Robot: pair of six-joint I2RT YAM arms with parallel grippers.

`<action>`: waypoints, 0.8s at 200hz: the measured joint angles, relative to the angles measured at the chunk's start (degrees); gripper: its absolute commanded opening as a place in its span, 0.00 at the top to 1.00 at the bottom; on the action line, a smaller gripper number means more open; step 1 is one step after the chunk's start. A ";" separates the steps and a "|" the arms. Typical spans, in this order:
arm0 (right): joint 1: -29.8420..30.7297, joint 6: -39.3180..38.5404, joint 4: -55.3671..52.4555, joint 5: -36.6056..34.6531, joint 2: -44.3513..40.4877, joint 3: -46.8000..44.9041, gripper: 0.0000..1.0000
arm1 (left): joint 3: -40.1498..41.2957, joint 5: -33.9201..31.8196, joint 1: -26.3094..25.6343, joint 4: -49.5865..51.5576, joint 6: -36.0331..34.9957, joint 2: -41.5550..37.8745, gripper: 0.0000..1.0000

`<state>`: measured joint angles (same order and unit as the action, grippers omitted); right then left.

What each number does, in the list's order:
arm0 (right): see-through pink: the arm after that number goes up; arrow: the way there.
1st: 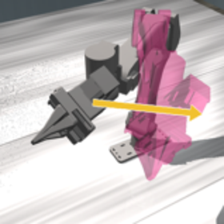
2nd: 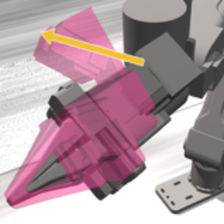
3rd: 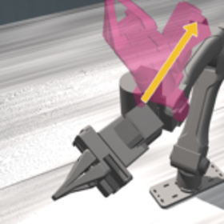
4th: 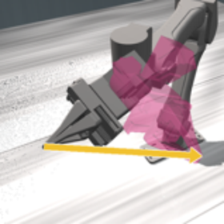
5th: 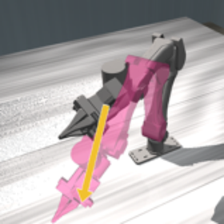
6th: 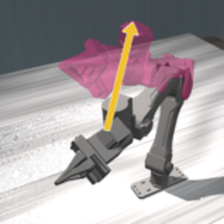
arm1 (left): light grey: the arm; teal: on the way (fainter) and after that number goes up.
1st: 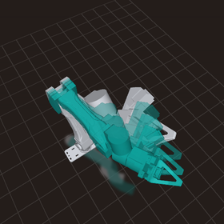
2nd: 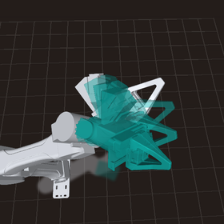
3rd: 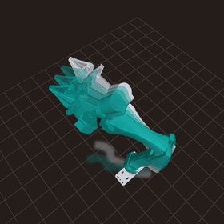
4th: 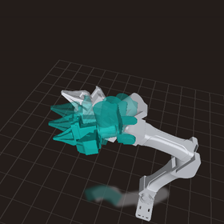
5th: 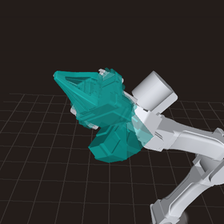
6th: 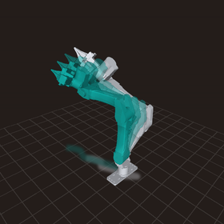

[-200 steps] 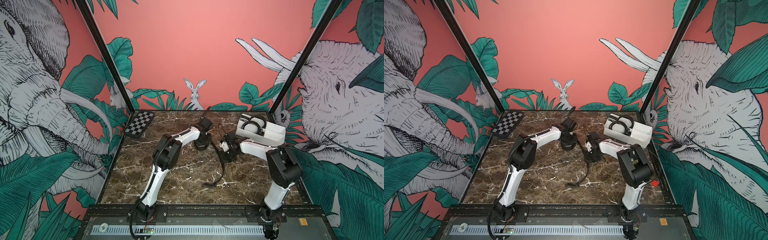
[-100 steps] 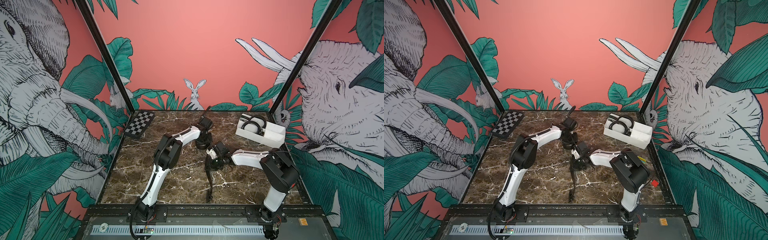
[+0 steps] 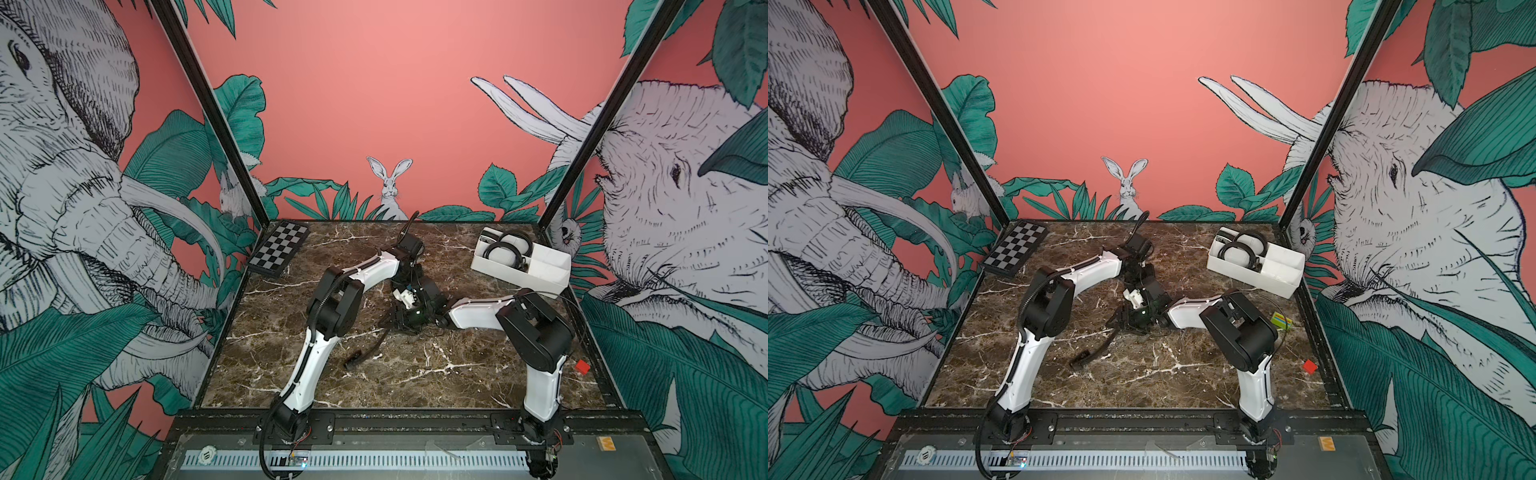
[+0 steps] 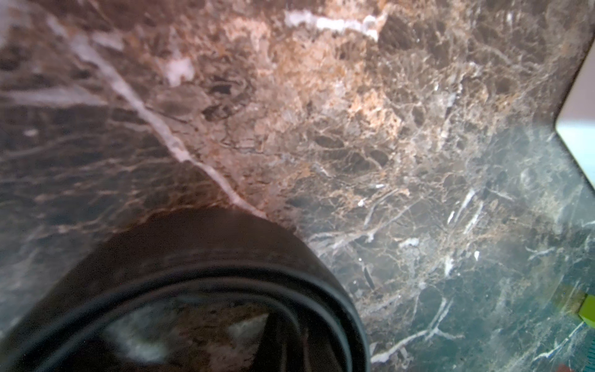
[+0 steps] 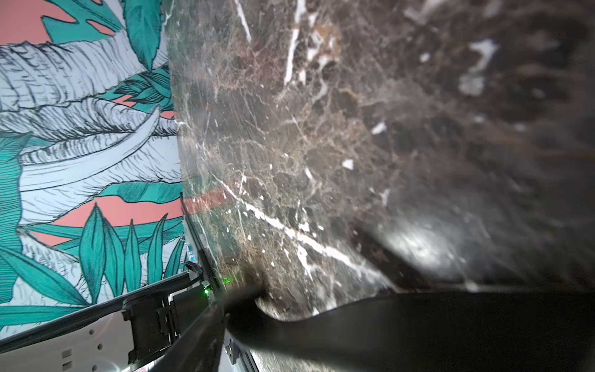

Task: Place the belts into the storage roll
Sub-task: Roll the belt at the center of the board.

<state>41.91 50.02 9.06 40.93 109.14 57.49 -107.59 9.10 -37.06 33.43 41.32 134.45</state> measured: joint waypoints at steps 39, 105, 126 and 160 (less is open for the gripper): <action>-6.51 -7.56 -15.58 -2.73 -8.31 -0.20 0.25 | 0.17 0.59 0.15 -0.42 0.11 0.00 1.00; -18.67 -15.96 -26.40 -10.16 -6.56 6.86 0.32 | 0.63 1.66 0.26 -1.03 0.13 -0.13 1.00; -19.74 -15.32 -22.47 -10.84 -3.26 7.82 0.35 | 1.53 2.62 0.31 -2.14 0.37 -0.44 1.00; -19.91 -10.99 -12.04 -11.63 -1.53 5.16 0.37 | 2.40 4.15 0.61 -3.56 1.07 -0.66 1.00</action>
<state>22.00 39.03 -2.98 29.30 107.61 62.65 -105.19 13.26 -36.45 29.87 42.39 133.80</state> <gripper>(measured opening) 0.632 0.083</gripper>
